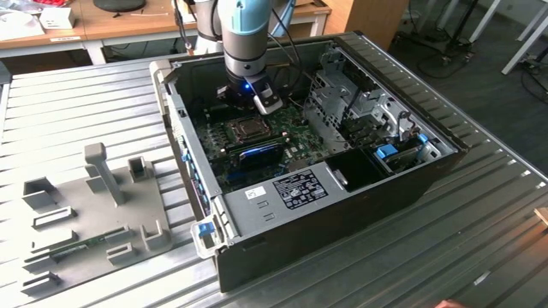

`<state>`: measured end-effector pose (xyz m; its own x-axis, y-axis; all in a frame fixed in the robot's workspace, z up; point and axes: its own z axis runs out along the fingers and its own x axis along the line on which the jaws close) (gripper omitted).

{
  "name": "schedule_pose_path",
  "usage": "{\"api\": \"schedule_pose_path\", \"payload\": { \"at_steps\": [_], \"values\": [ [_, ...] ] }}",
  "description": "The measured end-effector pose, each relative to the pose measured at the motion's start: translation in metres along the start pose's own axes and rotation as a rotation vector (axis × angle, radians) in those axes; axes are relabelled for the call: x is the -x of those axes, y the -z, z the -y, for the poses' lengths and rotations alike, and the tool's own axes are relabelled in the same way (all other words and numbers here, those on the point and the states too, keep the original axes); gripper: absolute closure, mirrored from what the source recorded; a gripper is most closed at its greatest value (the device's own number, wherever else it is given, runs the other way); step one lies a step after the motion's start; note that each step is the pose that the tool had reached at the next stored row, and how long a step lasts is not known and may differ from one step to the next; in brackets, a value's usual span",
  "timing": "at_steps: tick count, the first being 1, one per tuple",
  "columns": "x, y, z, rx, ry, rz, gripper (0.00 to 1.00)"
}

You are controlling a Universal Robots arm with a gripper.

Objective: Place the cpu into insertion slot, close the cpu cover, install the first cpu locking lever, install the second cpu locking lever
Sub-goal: 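Install the first cpu locking lever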

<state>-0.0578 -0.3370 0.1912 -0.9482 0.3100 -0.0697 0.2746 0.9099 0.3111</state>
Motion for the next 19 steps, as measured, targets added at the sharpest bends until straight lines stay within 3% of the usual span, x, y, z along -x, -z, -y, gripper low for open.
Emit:
{"api": "schedule_pose_path", "payload": {
  "at_steps": [19],
  "values": [
    [0.0, -0.0044, 0.0015, 0.0001, 0.0, 0.0, 0.9]
  ]
}}
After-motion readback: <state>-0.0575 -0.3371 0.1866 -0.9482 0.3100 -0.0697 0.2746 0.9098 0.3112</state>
